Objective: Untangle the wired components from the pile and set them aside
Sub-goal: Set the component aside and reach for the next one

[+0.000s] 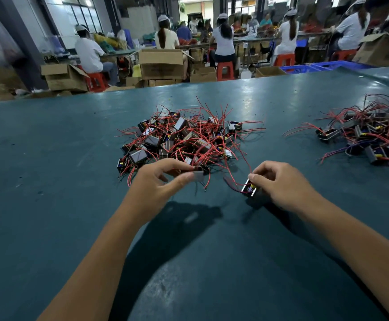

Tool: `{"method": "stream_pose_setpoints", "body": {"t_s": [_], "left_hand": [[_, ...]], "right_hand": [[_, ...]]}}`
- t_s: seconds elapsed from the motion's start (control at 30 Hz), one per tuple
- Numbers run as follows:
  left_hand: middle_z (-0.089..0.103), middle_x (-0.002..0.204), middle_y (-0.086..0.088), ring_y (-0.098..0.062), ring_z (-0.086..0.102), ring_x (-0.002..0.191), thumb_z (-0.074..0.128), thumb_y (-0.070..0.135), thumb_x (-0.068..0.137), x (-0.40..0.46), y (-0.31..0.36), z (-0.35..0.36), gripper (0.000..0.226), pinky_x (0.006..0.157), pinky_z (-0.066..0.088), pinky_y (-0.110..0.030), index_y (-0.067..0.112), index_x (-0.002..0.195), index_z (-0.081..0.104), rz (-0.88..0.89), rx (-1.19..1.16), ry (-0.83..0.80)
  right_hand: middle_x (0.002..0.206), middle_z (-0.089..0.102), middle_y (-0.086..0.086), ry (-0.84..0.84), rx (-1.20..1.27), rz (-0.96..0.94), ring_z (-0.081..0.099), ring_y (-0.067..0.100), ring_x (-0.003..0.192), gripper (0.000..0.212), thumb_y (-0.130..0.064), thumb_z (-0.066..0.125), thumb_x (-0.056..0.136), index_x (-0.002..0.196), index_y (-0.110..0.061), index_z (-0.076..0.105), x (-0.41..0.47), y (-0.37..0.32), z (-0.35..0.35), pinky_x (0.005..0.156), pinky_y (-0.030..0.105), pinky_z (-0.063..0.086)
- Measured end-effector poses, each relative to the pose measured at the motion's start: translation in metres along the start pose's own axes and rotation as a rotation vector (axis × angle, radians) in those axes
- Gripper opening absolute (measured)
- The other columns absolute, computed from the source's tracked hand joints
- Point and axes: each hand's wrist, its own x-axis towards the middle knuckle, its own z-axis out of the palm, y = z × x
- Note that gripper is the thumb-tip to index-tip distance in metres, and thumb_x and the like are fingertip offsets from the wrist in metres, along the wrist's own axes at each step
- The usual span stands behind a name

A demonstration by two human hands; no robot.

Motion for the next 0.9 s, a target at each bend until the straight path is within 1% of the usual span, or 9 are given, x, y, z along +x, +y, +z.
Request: {"method": "stream_pose_setpoints", "body": {"t_s": [0.13, 0.27, 0.37, 0.47, 0.57, 0.67, 0.73, 0.8, 0.9], "left_hand": [[0.07, 0.093, 0.014, -0.006, 0.065, 0.092, 0.081, 0.023, 0.081, -0.004, -0.004, 0.007, 0.018, 0.079, 0.048, -0.014, 0.023, 0.096, 0.071, 0.048, 0.165, -0.222], [0.065, 0.101, 0.022, -0.003, 0.061, 0.099, 0.083, 0.026, 0.081, -0.005, -0.008, 0.009, 0.037, 0.084, 0.054, -0.032, 0.035, 0.107, 0.059, -0.057, 0.285, -0.351], [0.064, 0.105, 0.024, -0.005, 0.062, 0.1, 0.082, 0.028, 0.081, -0.004, -0.008, 0.01, 0.045, 0.088, 0.053, -0.034, 0.039, 0.117, 0.057, -0.04, 0.294, -0.345], [0.064, 0.109, 0.023, 0.003, 0.059, 0.103, 0.082, 0.027, 0.082, -0.003, -0.007, 0.009, 0.042, 0.091, 0.051, -0.024, 0.032, 0.118, 0.062, 0.039, 0.318, -0.286], [0.064, 0.109, 0.02, 0.004, 0.057, 0.103, 0.08, 0.024, 0.083, -0.002, -0.005, 0.009, 0.034, 0.09, 0.042, -0.01, 0.026, 0.114, 0.066, 0.1, 0.322, -0.223], [0.064, 0.108, 0.015, -0.002, 0.059, 0.104, 0.078, 0.023, 0.086, -0.003, -0.002, 0.01, 0.029, 0.087, 0.038, -0.006, 0.025, 0.113, 0.067, 0.131, 0.311, -0.18], [0.065, 0.108, 0.011, -0.006, 0.06, 0.103, 0.076, 0.022, 0.087, -0.003, 0.001, 0.012, 0.024, 0.087, 0.039, -0.009, 0.022, 0.11, 0.069, 0.172, 0.307, -0.148], [0.065, 0.108, 0.008, -0.007, 0.061, 0.103, 0.076, 0.017, 0.087, -0.002, 0.004, 0.014, 0.018, 0.087, 0.041, -0.012, 0.018, 0.105, 0.072, 0.216, 0.273, -0.093], [0.065, 0.111, 0.006, -0.007, 0.06, 0.107, 0.074, 0.013, 0.088, -0.001, 0.008, 0.018, 0.015, 0.088, 0.04, -0.01, 0.016, 0.102, 0.073, 0.24, 0.204, -0.05]], "right_hand": [[0.067, 0.067, -0.015, 0.027, -0.143, -0.016, 0.059, -0.004, 0.066, 0.018, -0.036, 0.068, 0.089, 0.073, -0.027, 0.066, -0.001, 0.004, 0.003, 0.057, 0.016, 0.038], [0.068, 0.065, -0.014, 0.031, -0.201, 0.008, 0.057, -0.002, 0.067, 0.019, -0.034, 0.067, 0.09, 0.074, -0.025, 0.065, 0.001, 0.006, 0.002, 0.056, 0.015, 0.036], [0.078, 0.067, -0.01, 0.091, -0.209, -0.013, 0.059, 0.013, 0.073, 0.009, -0.025, 0.066, 0.091, 0.082, -0.022, 0.065, 0.001, 0.002, 0.001, 0.061, 0.02, 0.038], [0.085, 0.066, 0.001, 0.401, -0.109, -0.204, 0.055, 0.014, 0.073, 0.006, -0.016, 0.063, 0.092, 0.097, -0.013, 0.065, -0.005, -0.008, -0.006, 0.071, 0.022, 0.038], [0.075, 0.058, -0.008, 0.59, 0.091, -0.541, 0.05, 0.004, 0.064, 0.008, -0.017, 0.058, 0.095, 0.101, -0.013, 0.061, -0.022, -0.029, -0.015, 0.066, 0.01, 0.038], [0.065, 0.054, -0.009, 0.46, 0.033, -0.763, 0.047, 0.003, 0.058, 0.011, -0.019, 0.055, 0.096, 0.09, -0.013, 0.063, -0.043, -0.043, -0.007, 0.062, 0.007, 0.036], [0.062, 0.055, -0.007, 0.316, -0.046, -0.798, 0.045, 0.004, 0.056, 0.019, -0.024, 0.054, 0.095, 0.082, -0.014, 0.065, -0.051, -0.045, 0.006, 0.058, 0.014, 0.039], [0.06, 0.055, -0.011, 0.22, -0.054, -0.729, 0.047, 0.005, 0.053, 0.02, -0.028, 0.055, 0.094, 0.084, -0.017, 0.068, -0.053, -0.044, 0.019, 0.055, 0.022, 0.041], [0.055, 0.054, -0.01, 0.163, 0.071, -0.506, 0.048, 0.005, 0.05, 0.018, -0.031, 0.061, 0.092, 0.1, -0.019, 0.072, -0.052, -0.04, 0.026, 0.054, 0.016, 0.037]]}}
